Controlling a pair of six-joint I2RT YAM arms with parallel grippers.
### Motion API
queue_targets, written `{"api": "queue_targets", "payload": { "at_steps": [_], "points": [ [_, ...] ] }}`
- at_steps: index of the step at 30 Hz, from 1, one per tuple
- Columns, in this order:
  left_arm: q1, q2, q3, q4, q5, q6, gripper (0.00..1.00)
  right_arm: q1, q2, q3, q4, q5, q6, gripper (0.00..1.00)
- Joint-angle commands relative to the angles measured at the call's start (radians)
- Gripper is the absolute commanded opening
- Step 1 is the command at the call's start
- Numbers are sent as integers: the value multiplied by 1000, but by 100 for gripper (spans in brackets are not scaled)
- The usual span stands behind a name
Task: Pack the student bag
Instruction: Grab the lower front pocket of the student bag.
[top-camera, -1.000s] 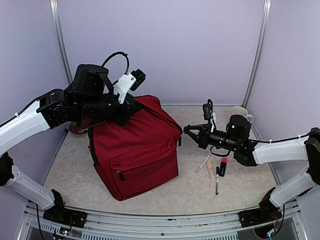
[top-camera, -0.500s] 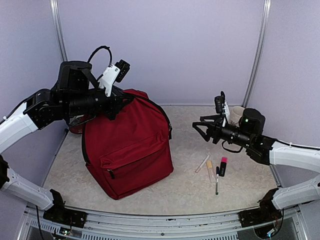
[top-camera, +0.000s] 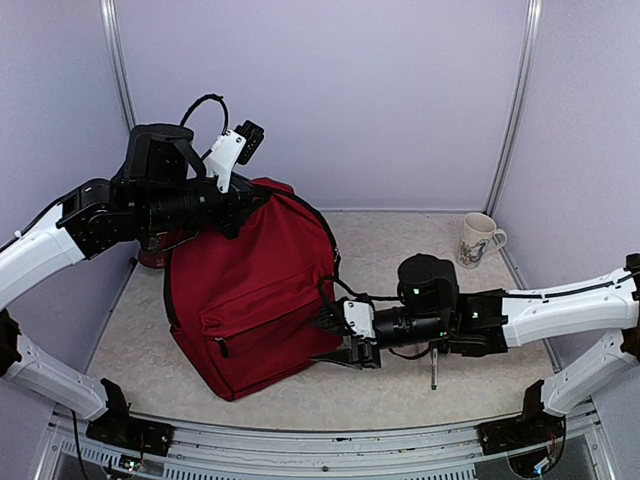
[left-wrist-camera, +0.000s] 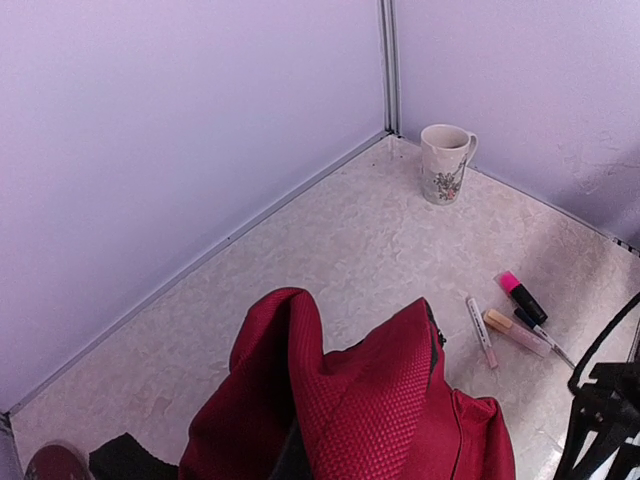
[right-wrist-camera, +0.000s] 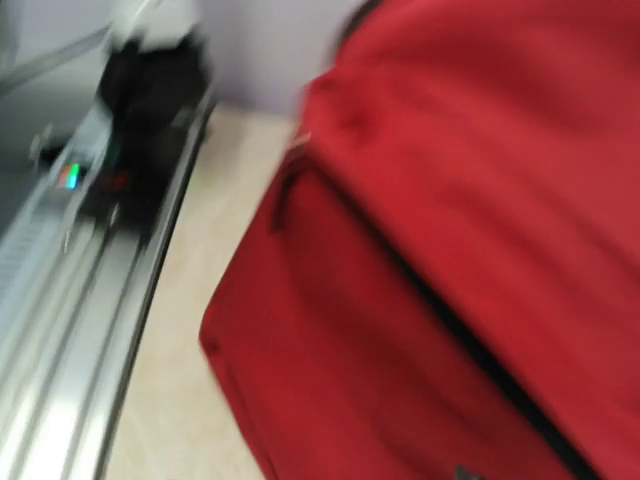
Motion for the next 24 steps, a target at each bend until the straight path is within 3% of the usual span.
{"api": "queue_targets", "payload": {
  "at_steps": [1,7,24],
  "points": [
    [-2,-9,28,144,0,-12,0,9,136,147,-141,43,-285,64],
    [-5,4,48,110,20,1,0,9,273,275,-166,134,-391,67],
    [-7,-3,28,100,58,9,0,9,323,402,-163,211,-422,71]
  ]
}}
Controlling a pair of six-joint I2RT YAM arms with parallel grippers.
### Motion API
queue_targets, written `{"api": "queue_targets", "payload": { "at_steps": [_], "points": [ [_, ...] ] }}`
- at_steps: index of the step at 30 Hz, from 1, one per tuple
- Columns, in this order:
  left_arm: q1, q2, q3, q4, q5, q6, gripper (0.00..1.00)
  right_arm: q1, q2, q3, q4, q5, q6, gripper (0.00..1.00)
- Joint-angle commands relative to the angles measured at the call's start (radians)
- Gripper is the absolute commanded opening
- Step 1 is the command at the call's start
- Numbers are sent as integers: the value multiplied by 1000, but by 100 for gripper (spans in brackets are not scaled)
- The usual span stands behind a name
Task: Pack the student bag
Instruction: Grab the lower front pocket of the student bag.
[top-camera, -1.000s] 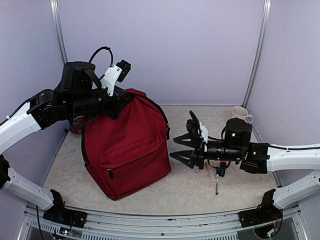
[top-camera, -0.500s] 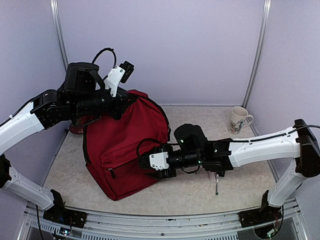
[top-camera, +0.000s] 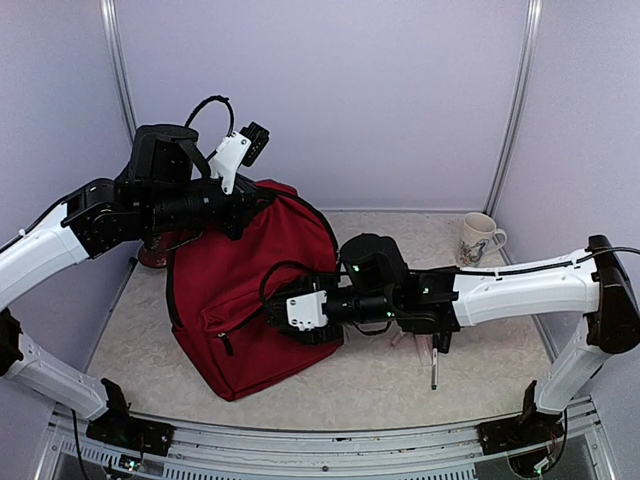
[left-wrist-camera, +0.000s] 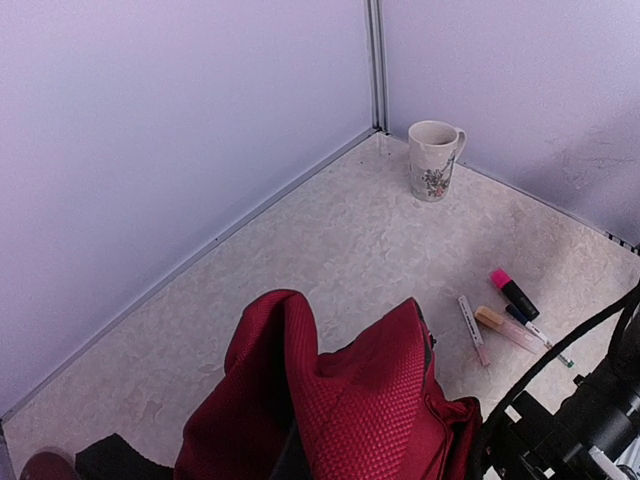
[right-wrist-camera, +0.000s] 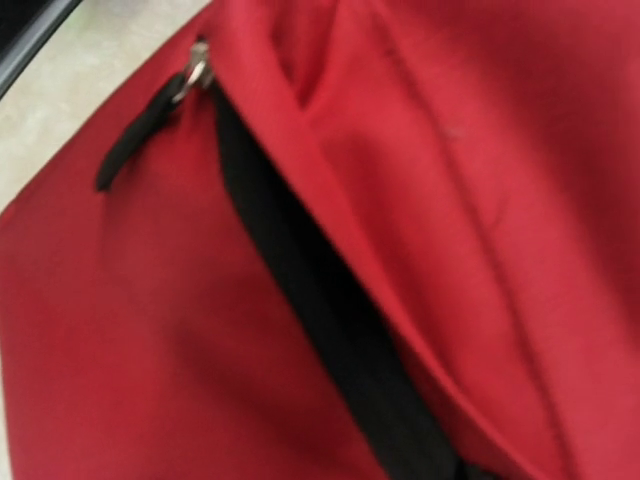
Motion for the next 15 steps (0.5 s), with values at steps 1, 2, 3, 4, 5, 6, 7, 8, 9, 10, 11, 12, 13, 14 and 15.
{"api": "queue_targets", "payload": {
  "at_steps": [1,2,3,4,5,6,7,8,9,10,11,12,13,14,15],
  "points": [
    [-6,-19,28,95,18,-3,0,1,29,65,-3,40,0,71],
    [-6,-19,29,97,7,-14,0,1,34,73,-9,46,11,71],
    [-5,-18,29,100,-8,-32,0,1,37,78,-12,51,24,71],
    [-5,-16,26,107,-31,-59,0,1,37,80,-15,52,45,70],
    [-4,-14,24,113,-61,-94,0,1,35,81,-15,51,75,68],
    [-3,-11,24,112,-86,-140,0,4,33,81,-14,49,117,66],
    [-3,-8,18,113,-108,-179,0,8,29,79,-8,46,173,65],
    [-3,-11,7,128,-123,-228,0,16,25,73,6,45,231,63],
    [-3,-17,-11,143,-142,-252,0,27,22,66,27,46,300,61],
    [-3,-26,-31,174,-161,-292,0,43,23,57,41,48,363,59],
    [-3,-35,-52,200,-182,-320,0,65,27,56,47,61,412,57],
    [-1,-43,-68,221,-202,-343,0,89,35,58,47,89,462,56],
    [-1,-49,-80,237,-224,-363,0,117,46,62,45,119,506,55],
    [-1,-52,-89,253,-240,-376,0,140,57,65,43,144,547,54],
    [-1,-55,-97,268,-251,-384,0,163,68,68,44,168,605,53]
  ]
}}
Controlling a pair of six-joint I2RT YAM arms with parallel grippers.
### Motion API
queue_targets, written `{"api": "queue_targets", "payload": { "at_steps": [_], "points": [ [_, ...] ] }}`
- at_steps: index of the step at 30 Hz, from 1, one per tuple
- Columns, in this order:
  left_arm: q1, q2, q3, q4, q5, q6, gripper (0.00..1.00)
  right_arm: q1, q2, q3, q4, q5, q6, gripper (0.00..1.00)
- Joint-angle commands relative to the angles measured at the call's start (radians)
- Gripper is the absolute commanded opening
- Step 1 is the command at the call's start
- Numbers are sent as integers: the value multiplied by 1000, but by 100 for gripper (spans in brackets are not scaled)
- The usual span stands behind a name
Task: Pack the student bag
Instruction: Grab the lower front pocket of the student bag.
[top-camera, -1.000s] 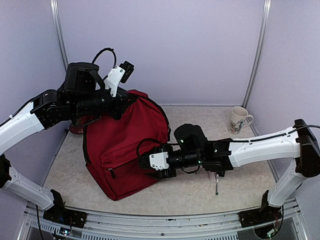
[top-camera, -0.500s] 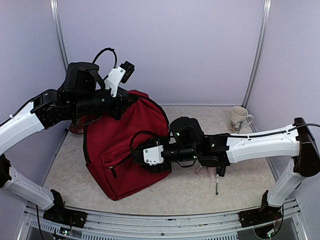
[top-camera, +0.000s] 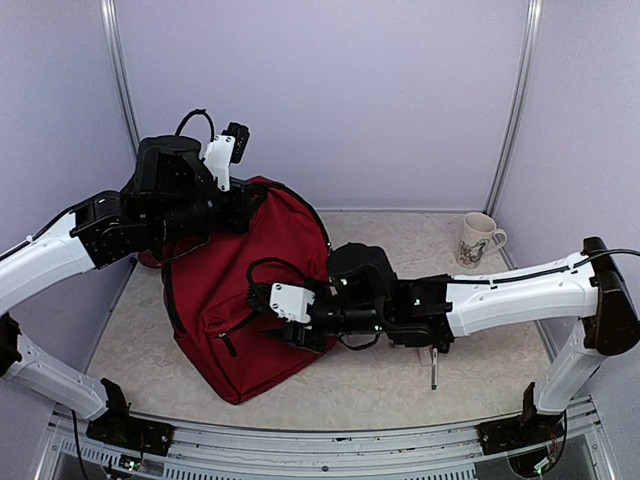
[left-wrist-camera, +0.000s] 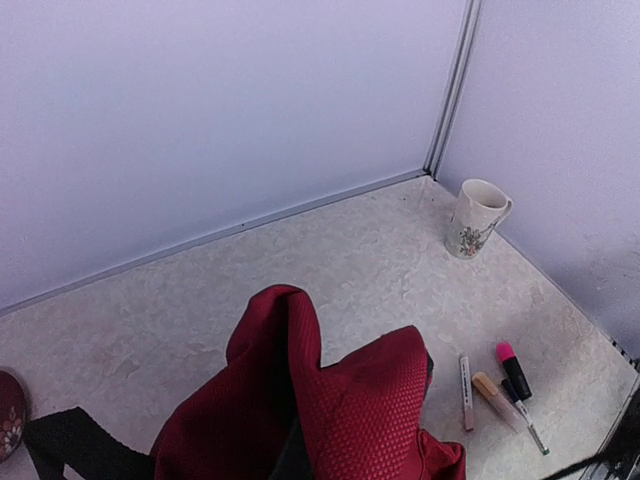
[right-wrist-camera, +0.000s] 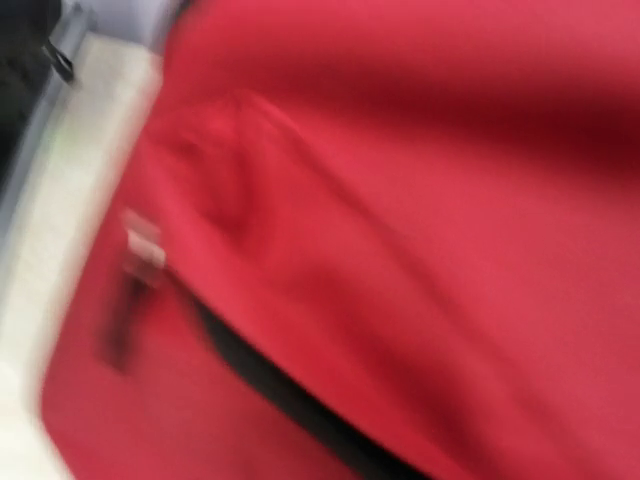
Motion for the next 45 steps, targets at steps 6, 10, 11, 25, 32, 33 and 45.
{"api": "queue_targets", "payload": {
  "at_steps": [6,10,11,25,32,33,45],
  "points": [
    [-2,-52,-50,222,-91,-132,0,140,98,-12,116,125,475,47],
    [-8,-55,-59,227,-72,-135,0,140,152,40,131,225,483,51],
    [-9,-56,-59,228,-72,-135,0,140,167,57,140,231,478,51],
    [-31,-49,-61,252,-70,-123,0,140,244,117,251,228,512,44],
    [-36,-47,-59,248,-65,-113,0,139,283,159,264,208,519,30],
    [-36,-47,-58,246,-64,-111,0,139,285,160,265,211,522,27],
    [-43,-53,-14,170,224,81,0,63,136,6,219,233,553,0]
  ]
}}
